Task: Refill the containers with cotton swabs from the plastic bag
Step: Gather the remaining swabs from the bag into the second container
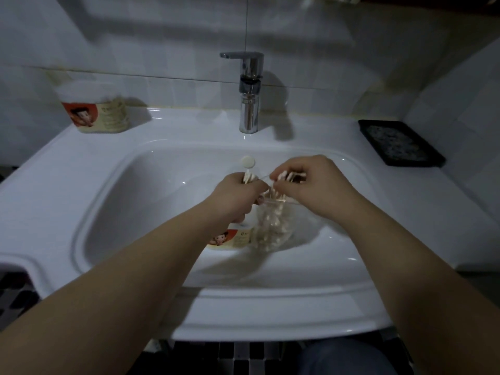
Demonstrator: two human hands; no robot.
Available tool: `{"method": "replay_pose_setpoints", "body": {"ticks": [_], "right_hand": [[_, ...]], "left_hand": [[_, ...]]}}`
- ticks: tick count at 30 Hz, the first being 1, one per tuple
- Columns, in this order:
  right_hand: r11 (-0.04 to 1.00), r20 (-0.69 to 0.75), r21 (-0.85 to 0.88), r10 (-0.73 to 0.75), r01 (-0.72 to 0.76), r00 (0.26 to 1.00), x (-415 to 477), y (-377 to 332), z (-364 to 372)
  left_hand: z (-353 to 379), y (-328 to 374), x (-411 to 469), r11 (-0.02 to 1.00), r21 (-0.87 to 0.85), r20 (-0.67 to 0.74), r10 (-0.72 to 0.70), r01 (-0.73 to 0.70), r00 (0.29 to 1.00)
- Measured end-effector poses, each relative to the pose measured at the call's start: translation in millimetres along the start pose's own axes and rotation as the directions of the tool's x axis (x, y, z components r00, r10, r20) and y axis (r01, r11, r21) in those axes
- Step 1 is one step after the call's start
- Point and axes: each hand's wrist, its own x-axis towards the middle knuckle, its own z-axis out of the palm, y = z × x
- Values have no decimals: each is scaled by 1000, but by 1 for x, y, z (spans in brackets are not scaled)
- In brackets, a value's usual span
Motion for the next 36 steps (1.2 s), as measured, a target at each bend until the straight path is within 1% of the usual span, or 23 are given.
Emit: {"method": "replay_pose_setpoints", "body": {"ticks": [2,3,6,10,11,14,15,17,20,22,24,26,30,33,36], "right_hand": [[994,-101,101,-28,38,994,1,-1,-3],[992,-131,107,-46,60,990,1,-2,-3],[992,-152,110,-51,68,987,0,-2,-3],[975,-253,203,-42,96,967,3,-2,-2],[981,-238,181,-25,70,971,4,0,-3],[997,-33,-70,25,-28,999,3,5,-2],[996,-23,-83,37,-39,999,3,5,-1],[999,-85,26,46,-44,995,3,4,-4],[985,-139,160,89,-66,986,5,1,-9],[960,-134,267,123,-84,983,5,1,-9],[938,-129,335,140,-90,982,5,1,-9],[917,-136,388,156,-92,978,5,0,-10],[878,-165,469,192,-94,967,7,1,-13],[864,-168,495,202,-94,965,8,4,-14],[851,-158,517,199,-90,967,8,5,-15]], "left_hand": [[0,2,0,1000,-5,0,-11,11,1000],[0,2,0,1000,-12,-3,-16,16,1000],[0,2,0,1000,-9,-16,-16,16,1000],[-1,0,3,1000,-22,-27,-1,1,1000],[-2,0,4,1000,-21,-30,7,-7,1000],[-3,-1,6,999,-33,-74,35,-38,997],[-3,-2,7,998,-39,-96,52,-56,994],[-2,-1,7,990,-27,-154,130,-136,979],[-1,3,3,931,90,-254,365,-354,896],[-2,6,0,902,97,-252,431,-420,867],[-1,8,-2,893,95,-213,450,-440,867],[1,8,-4,899,101,-180,439,-427,880],[1,6,-5,927,141,-180,369,-347,912],[-1,4,-2,961,61,-165,278,-271,946],[0,3,-1,972,-67,-115,218,-227,969]]}}
